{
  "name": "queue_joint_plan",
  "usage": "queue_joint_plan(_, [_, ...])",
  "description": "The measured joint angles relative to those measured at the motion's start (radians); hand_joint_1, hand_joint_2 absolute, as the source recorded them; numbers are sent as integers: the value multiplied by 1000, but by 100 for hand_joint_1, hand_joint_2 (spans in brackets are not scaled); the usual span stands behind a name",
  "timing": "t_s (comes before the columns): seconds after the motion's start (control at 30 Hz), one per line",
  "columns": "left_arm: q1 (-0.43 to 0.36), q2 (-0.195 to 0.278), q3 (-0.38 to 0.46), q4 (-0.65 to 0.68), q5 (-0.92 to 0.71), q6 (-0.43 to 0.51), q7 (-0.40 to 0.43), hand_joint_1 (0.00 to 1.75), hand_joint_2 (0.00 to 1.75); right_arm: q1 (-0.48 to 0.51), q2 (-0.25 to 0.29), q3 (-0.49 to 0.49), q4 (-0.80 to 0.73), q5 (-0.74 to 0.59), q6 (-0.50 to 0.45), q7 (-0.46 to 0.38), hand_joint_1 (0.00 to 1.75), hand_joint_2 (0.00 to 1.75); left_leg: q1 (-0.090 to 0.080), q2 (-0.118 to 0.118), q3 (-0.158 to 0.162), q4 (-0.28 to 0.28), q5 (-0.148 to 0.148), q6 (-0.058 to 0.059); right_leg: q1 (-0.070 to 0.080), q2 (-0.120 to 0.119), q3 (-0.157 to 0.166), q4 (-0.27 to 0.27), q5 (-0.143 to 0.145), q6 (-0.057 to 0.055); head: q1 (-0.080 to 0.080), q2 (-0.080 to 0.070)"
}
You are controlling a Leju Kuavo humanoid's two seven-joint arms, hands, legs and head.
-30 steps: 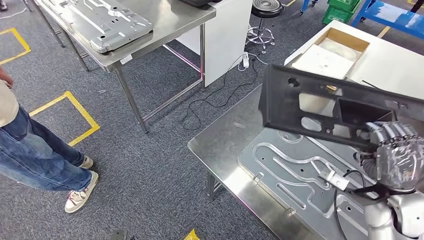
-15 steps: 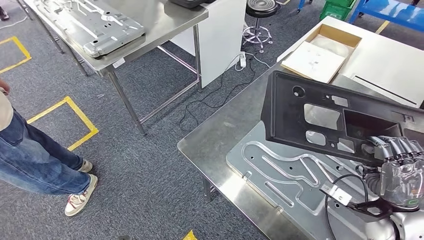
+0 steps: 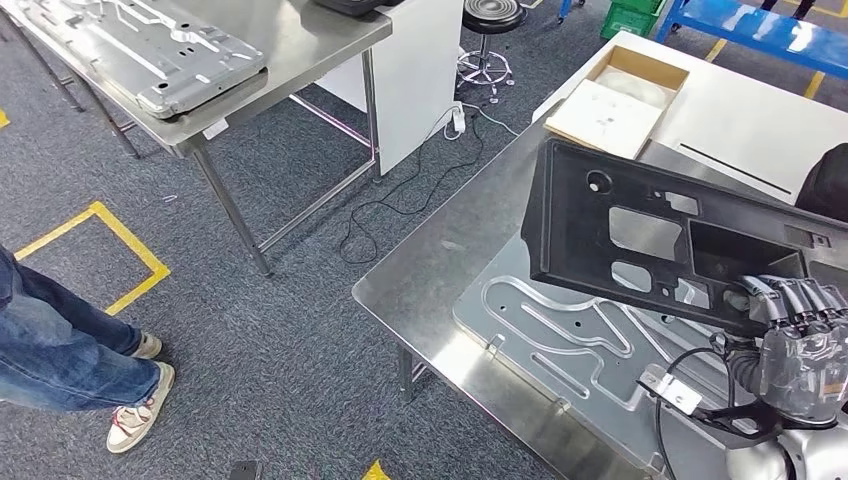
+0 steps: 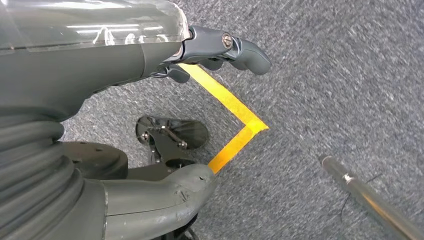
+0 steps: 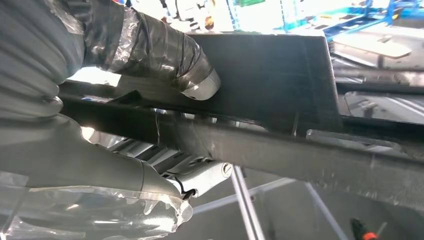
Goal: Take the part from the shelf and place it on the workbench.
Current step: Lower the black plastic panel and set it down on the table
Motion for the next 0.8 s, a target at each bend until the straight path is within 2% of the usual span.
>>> queue_joint_plan(0.07, [-2, -2, 0, 0, -1, 2, 2, 0, 175, -6, 0, 0, -3, 1, 0, 10, 175, 175, -5, 9, 0, 7, -6, -7, 6, -26, 58, -117, 42, -11, 0, 0])
queue_joint_plan(0.1, [-3, -2, 0, 0, -1, 2, 3, 0, 175, -8, 0, 0, -5, 2, 0, 14, 175, 175, -7, 13, 0, 9, -9, -11, 10, -34, 70, -146, 48, -17, 0, 0])
queue_joint_plan(0.13, [-4, -2, 0, 0, -1, 3, 4, 0, 175, -11, -1, 0, -6, 4, 0, 20, 175, 175, -9, 18, 1, 10, -10, -15, 13, -34, 70, -152, 45, -24, 0, 0])
queue_joint_plan(0.2, [-7, -2, 0, 0, -3, 3, 6, 0, 175, -12, -1, 1, -8, 11, 0, 30, 175, 175, -9, 24, 2, 10, -13, -25, 11, -20, 68, -155, 50, -34, -1, 0])
queue_joint_plan(0.23, [-8, -2, 0, 0, -4, 3, 6, 0, 175, -15, -2, 1, -8, 13, 0, 34, 175, 175, -8, 17, -1, 21, -22, -30, 8, -14, 69, -158, 52, -40, -1, 0])
queue_joint_plan(0.3, [-10, -3, 0, 0, -7, 4, 7, 0, 175, -20, -3, 1, -8, 16, 0, 38, 175, 175, -4, -11, -34, 99, -73, -41, 2, -3, 70, -164, 57, -51, -1, 0])
queue_joint_plan(0.37, [-10, -3, 0, 0, -8, 3, 9, 0, 175, -25, -3, 1, -8, 18, 0, 43, 175, 175, -1, -28, -95, 234, -137, -46, 4, 10, 67, -163, 59, -56, -2, 0])
queue_joint_plan(0.4, [-10, -3, 0, 0, -10, 3, 10, 0, 175, -25, -4, 2, -8, 20, 0, 46, 175, 175, 0, -29, -119, 283, -151, -46, 5, 17, 67, -162, 59, -56, -2, 0])
queue_joint_plan(0.43, [-10, -3, 0, 0, -11, 3, 12, 0, 175, -26, -4, 2, -8, 21, 0, 50, 175, 175, 0, -29, -126, 298, -145, -46, 5, 26, 66, -161, 59, -56, -2, 0])
queue_joint_plan(0.47, [-10, -3, 0, 0, -13, 3, 13, 0, 175, -27, -5, 3, -8, 22, 0, 53, 175, 175, 0, -30, -113, 268, -118, -44, 6, 35, 67, -159, 59, -56, -2, 0])
queue_joint_plan(0.53, [-11, -3, 0, 0, -16, 3, 14, 0, 175, -30, -7, 3, -8, 22, 0, 56, 175, 175, 0, -49, -49, 129, -48, -35, 6, 52, 67, -156, 58, -54, -2, 0])
queue_joint_plan(0.57, [-12, -3, 0, 0, -17, 3, 14, 0, 175, -32, -9, 3, -8, 22, 0, 56, 175, 175, 0, -60, -21, 67, -25, -32, 7, 60, 67, -155, 58, -51, -2, 0])
queue_joint_plan(0.6, [-13, -3, 0, 0, -17, 2, 14, 0, 175, -33, -10, 4, -8, 23, 0, 57, 175, 175, 0, -68, -4, 28, -15, -29, 7, 67, 65, -154, 59, -46, -2, 0])
queue_joint_plan(0.63, [-13, -3, 0, 0, -18, 2, 15, 0, 175, -35, -11, 4, -8, 24, 0, 57, 175, 175, -1, -71, 2, 15, -16, -27, 7, 73, 63, -155, 61, -40, -2, 0])
queue_joint_plan(0.7, [-15, -6, 0, 0, -18, 2, 16, 0, 175, -37, -16, 4, -8, 27, 0, 59, 175, 175, -2, -58, 3, 7, -8, -19, 6, 79, 61, -160, 65, -26, -2, 0])
queue_joint_plan(0.73, [-16, -8, 0, 0, -18, 3, 16, 0, 175, -38, -20, 5, -7, 29, 0, 62, 175, 175, 0, -52, 5, 1, -3, -12, 6, 72, 58, -156, 61, -21, -1, 0])
queue_joint_plan(0.8, [-18, -12, 0, 0, -20, 3, 18, 0, 175, -49, -30, 6, -4, 34, 0, 67, 175, 175, 3, -38, 6, -12, 7, 0, 7, 41, 31, -97, 20, -15, 1, 0])
